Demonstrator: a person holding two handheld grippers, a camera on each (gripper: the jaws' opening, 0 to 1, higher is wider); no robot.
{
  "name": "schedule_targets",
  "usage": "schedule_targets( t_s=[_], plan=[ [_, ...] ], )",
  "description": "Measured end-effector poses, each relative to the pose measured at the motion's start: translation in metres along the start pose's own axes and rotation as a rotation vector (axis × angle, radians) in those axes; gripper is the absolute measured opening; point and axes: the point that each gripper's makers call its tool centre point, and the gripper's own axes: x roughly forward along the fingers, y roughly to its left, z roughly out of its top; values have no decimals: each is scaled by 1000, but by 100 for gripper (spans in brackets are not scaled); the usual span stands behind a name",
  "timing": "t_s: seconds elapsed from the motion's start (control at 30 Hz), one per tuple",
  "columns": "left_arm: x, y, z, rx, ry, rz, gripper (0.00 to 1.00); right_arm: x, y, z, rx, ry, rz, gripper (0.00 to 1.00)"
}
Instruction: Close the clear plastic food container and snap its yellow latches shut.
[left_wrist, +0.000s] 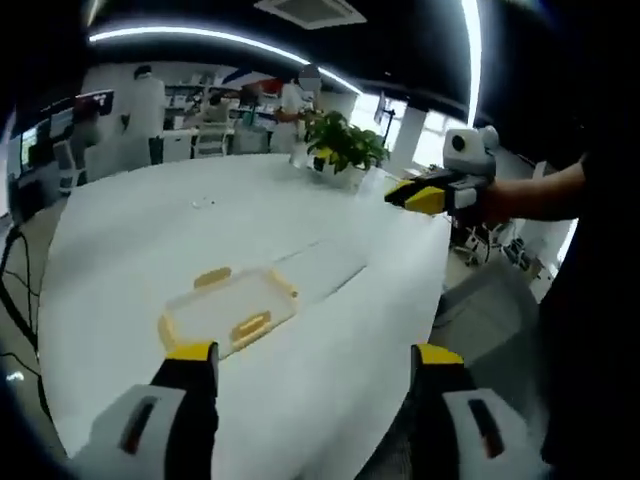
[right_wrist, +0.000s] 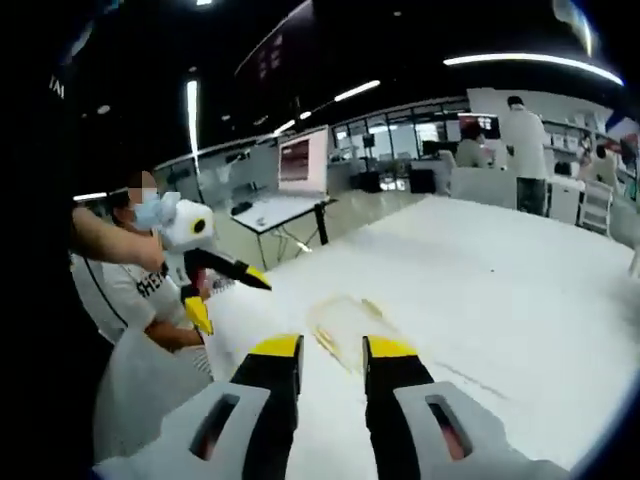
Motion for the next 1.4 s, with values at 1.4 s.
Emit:
schedule_targets(
  t_s=[1.4],
  plan=[
    [57, 144, -21, 474, 391, -68, 58, 124, -66, -65, -364, 576, 162, 48]
  ],
)
